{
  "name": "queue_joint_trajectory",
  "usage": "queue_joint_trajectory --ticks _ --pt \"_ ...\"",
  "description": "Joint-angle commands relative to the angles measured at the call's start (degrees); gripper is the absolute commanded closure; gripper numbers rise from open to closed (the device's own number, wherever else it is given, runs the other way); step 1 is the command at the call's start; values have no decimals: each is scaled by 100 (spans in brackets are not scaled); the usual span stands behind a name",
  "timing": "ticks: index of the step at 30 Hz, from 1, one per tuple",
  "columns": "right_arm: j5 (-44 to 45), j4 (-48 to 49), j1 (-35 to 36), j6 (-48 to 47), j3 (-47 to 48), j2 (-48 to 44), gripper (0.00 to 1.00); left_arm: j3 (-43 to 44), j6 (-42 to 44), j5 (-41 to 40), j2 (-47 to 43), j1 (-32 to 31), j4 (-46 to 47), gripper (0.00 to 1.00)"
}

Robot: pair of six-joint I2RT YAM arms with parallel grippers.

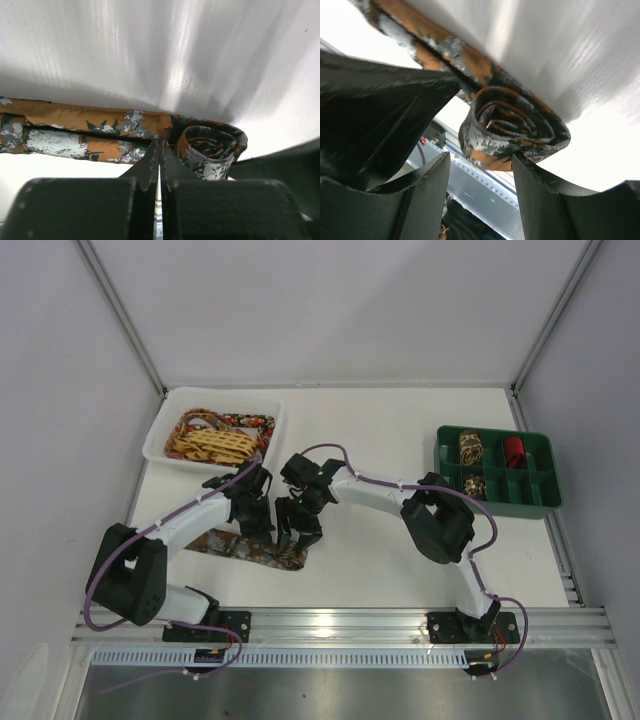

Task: Roll the ties
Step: Roll the tie

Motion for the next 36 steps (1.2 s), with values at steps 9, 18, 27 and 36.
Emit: queue_joint_trajectory --ticks 9,18,27,36 --pt "-570 860 17 54 -350 -398 44 52 -216 -174 -42 47 -144 100" --pt "-922 1671 17 345 -501 -3 70 69 -418 -464 -104 47 -363 99" --pt "-940 1723 78 292 -509 261 76 113 -576 -769 -86 56 -460 99" --pt "-746 1847 140 310 -474 674 84 359 -603 -1098 -367 188 -829 100"
